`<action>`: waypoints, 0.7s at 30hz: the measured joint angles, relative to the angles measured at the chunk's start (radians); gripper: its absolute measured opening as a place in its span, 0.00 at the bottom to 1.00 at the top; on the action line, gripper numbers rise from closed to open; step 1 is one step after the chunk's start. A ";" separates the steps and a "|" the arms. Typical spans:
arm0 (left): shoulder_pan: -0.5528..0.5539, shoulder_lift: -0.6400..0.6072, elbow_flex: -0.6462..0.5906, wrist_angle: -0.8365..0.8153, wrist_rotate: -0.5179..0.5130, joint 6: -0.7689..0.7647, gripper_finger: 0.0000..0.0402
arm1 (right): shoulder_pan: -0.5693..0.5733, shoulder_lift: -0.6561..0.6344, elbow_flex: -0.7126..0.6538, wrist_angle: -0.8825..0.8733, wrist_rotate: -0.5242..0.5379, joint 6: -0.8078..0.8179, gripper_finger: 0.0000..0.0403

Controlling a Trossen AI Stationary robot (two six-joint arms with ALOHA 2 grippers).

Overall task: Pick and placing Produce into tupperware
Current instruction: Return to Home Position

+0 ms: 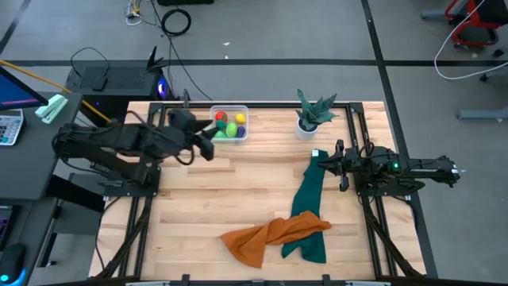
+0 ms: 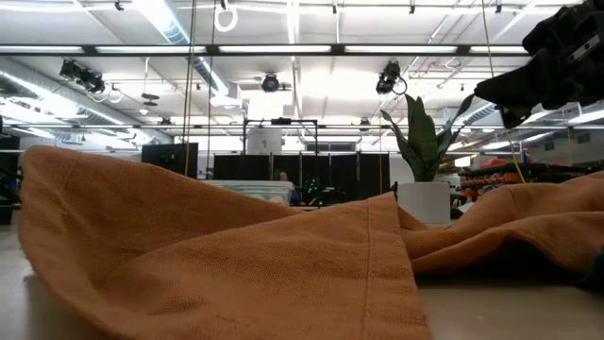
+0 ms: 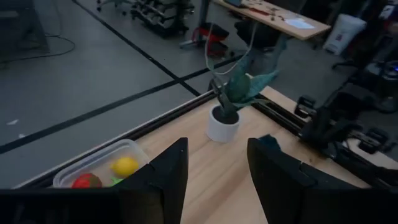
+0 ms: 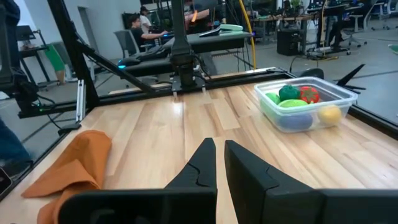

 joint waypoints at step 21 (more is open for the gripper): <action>-0.125 -0.296 -0.130 -0.099 -0.191 0.063 0.43 | 0.000 0.000 0.000 0.000 -0.001 -0.001 0.00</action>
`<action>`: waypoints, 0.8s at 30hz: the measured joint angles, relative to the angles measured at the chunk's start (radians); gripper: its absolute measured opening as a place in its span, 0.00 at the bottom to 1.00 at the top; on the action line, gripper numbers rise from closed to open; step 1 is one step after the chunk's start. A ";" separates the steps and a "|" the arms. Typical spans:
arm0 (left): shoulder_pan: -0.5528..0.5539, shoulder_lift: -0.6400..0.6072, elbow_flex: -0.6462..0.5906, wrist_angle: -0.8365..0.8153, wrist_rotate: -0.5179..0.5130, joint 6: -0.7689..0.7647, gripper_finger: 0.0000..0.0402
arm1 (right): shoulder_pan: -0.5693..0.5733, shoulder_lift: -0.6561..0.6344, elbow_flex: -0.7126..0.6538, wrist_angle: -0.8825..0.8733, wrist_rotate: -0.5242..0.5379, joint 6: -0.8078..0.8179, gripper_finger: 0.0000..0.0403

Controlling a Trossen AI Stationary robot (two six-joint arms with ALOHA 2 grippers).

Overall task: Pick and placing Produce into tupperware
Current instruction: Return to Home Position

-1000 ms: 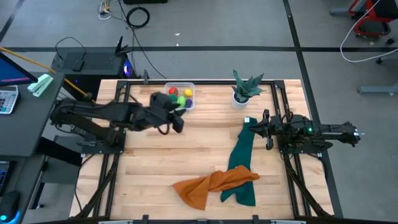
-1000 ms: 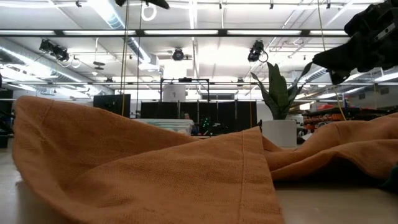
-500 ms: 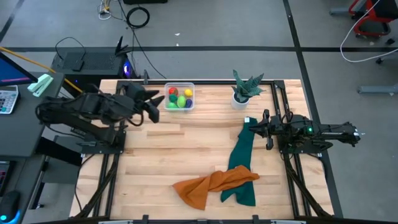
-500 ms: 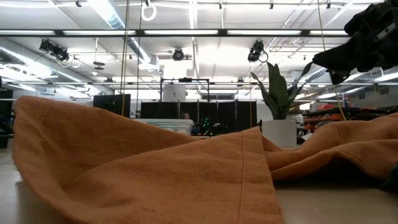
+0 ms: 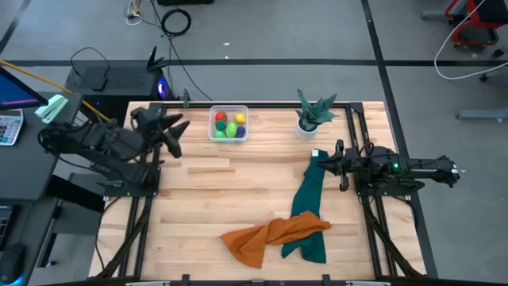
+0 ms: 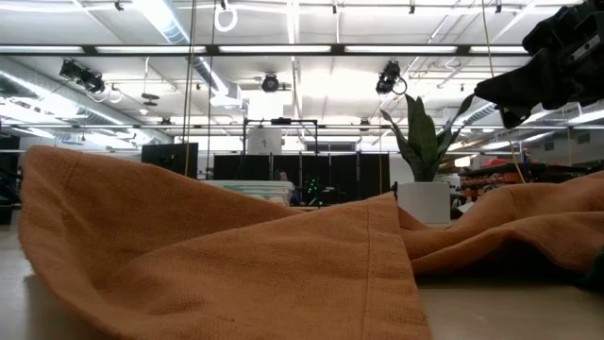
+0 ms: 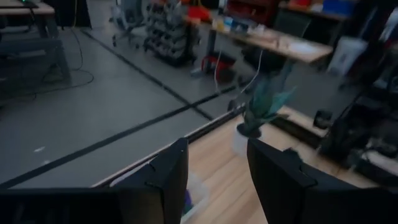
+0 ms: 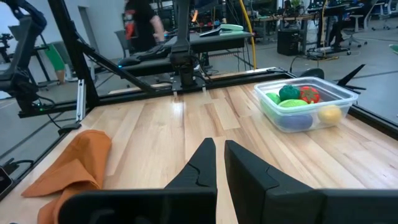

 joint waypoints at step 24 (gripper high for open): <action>-0.132 -0.367 -0.850 1.078 0.172 0.354 0.41 | 0.000 0.000 0.000 0.000 -0.001 0.000 0.00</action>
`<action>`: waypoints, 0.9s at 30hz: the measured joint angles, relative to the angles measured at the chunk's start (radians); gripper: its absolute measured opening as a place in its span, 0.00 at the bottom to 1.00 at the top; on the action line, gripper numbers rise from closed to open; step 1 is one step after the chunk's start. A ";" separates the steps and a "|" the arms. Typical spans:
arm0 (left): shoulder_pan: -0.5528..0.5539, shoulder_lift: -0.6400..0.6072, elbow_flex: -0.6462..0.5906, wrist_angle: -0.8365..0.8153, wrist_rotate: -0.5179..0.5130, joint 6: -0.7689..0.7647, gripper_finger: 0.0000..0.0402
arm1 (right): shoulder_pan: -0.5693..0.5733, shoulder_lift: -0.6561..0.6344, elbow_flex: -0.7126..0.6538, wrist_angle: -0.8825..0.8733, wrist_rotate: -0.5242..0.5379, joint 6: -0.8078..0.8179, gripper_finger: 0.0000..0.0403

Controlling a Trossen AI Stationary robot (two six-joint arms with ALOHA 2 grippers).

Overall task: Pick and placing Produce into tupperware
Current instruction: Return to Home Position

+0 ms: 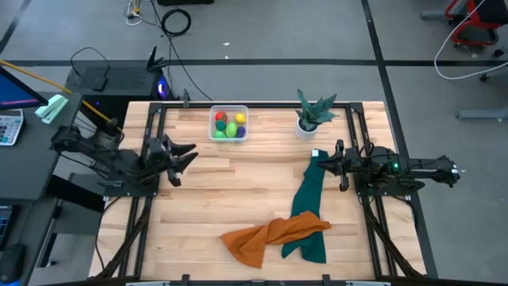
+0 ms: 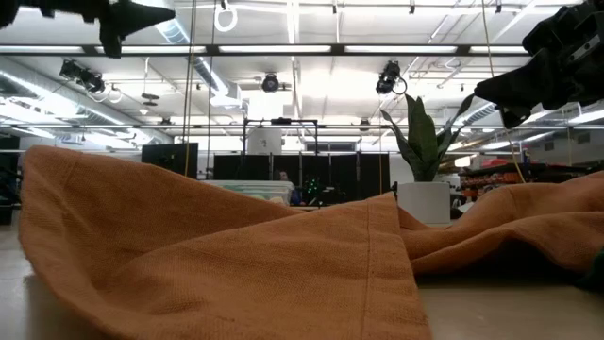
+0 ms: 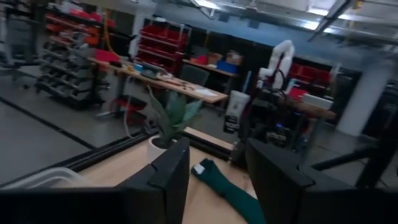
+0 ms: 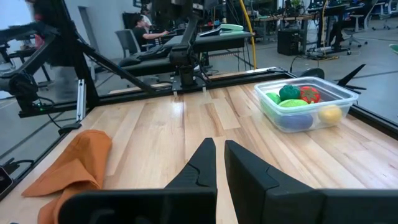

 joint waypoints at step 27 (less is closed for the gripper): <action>0.438 -0.164 -0.226 0.032 0.570 -0.060 0.06 | 0.000 0.000 0.000 0.000 0.000 0.000 0.00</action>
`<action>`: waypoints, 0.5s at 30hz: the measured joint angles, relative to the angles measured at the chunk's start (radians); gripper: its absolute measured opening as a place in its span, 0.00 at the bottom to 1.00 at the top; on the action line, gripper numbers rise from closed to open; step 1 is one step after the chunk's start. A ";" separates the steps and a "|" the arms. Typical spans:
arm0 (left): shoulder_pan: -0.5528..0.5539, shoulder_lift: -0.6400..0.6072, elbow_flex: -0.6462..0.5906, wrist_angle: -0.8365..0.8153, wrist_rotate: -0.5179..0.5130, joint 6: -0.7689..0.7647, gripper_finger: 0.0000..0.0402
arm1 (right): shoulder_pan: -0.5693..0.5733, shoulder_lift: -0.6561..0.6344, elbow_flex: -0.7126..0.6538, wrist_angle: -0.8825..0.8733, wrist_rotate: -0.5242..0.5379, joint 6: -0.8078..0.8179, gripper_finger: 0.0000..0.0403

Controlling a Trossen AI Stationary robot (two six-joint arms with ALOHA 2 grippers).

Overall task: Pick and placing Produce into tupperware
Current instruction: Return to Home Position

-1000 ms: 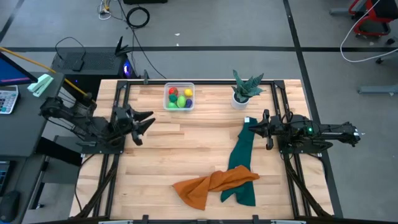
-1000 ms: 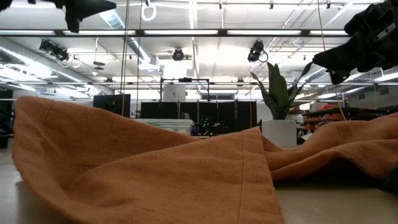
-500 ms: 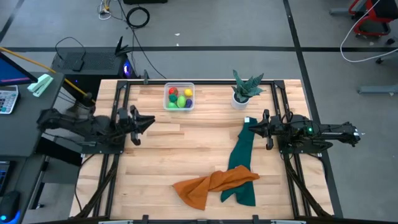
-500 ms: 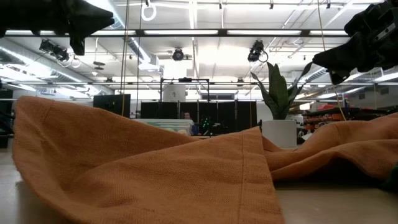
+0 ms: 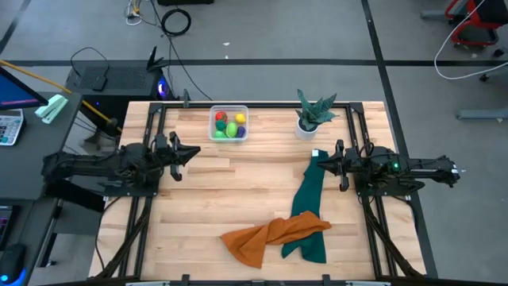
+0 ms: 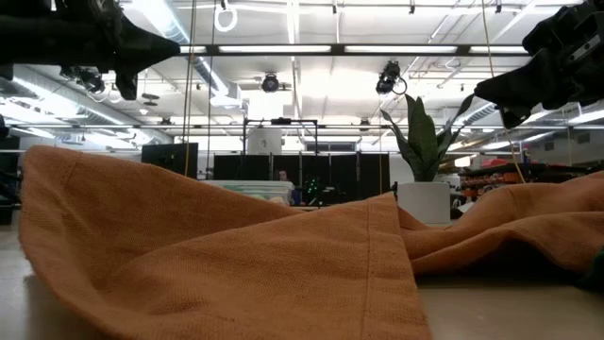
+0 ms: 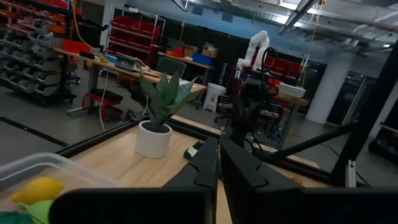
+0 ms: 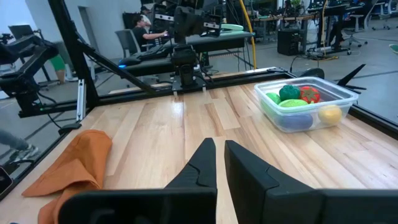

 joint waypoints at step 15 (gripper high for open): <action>0.007 -0.251 0.000 -0.077 0.009 0.062 0.05 | 0.000 0.000 0.000 0.000 0.000 0.000 0.00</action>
